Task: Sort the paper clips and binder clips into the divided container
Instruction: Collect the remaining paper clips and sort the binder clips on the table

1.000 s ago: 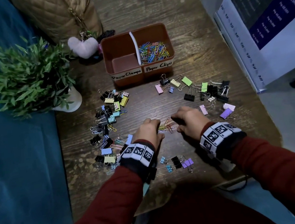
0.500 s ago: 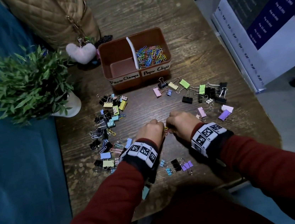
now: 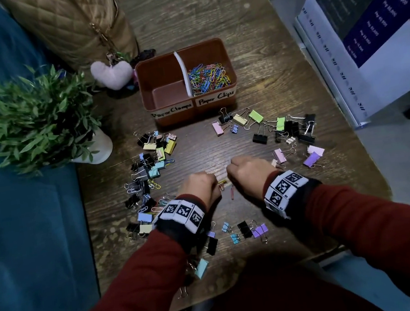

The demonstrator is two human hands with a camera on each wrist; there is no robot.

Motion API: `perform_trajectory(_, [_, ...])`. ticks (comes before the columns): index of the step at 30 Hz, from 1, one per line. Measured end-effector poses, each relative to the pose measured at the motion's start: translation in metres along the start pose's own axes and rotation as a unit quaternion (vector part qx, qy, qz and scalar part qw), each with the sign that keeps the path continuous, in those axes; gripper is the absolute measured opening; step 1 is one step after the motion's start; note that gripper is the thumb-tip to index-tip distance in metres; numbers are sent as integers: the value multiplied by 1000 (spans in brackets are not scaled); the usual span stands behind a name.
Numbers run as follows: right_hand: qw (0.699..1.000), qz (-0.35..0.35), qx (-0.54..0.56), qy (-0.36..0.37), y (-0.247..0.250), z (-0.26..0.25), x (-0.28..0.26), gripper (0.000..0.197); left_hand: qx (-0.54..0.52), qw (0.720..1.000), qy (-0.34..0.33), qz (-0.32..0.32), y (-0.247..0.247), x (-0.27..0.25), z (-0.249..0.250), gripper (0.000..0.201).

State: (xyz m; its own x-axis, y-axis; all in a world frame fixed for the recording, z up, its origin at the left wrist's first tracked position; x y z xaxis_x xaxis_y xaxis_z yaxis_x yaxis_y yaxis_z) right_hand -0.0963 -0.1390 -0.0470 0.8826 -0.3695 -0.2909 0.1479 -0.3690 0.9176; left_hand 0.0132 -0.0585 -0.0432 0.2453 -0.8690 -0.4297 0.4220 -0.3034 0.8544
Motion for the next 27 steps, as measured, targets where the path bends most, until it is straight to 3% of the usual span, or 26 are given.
perform_trajectory(6, [998, -52, -8, -25, -13, 2, -2, 28, -108, 990, 86, 33, 7, -9, -23, 12])
perform_trajectory(12, [973, -50, 210, -82, -7, 11, -16, 23, -155, 980, 109, 53, 12, -10, -30, 11])
perform_trajectory(17, [986, -36, 160, 41, -11, -13, -6, 31, -151, 978, 127, 68, 14, -8, -32, 9])
perform_trajectory(27, [982, -116, 104, 103, -5, -10, -3, 36, -157, 977, 137, 53, 8, -20, -38, 6])
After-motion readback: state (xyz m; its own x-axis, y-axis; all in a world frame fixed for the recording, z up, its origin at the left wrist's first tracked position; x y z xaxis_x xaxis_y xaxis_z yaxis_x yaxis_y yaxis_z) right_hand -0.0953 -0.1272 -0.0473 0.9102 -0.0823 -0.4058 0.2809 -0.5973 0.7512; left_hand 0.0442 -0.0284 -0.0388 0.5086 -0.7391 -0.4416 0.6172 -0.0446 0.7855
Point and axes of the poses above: each hand's wrist, its own x-axis towards the middle knuckle, its own y-axis out of the back of the hand, z = x × y, the point moved 3 cm from there along x, towards the middle knuckle, and after that the axes turned 1 degree about x, right-handed, at the moved point
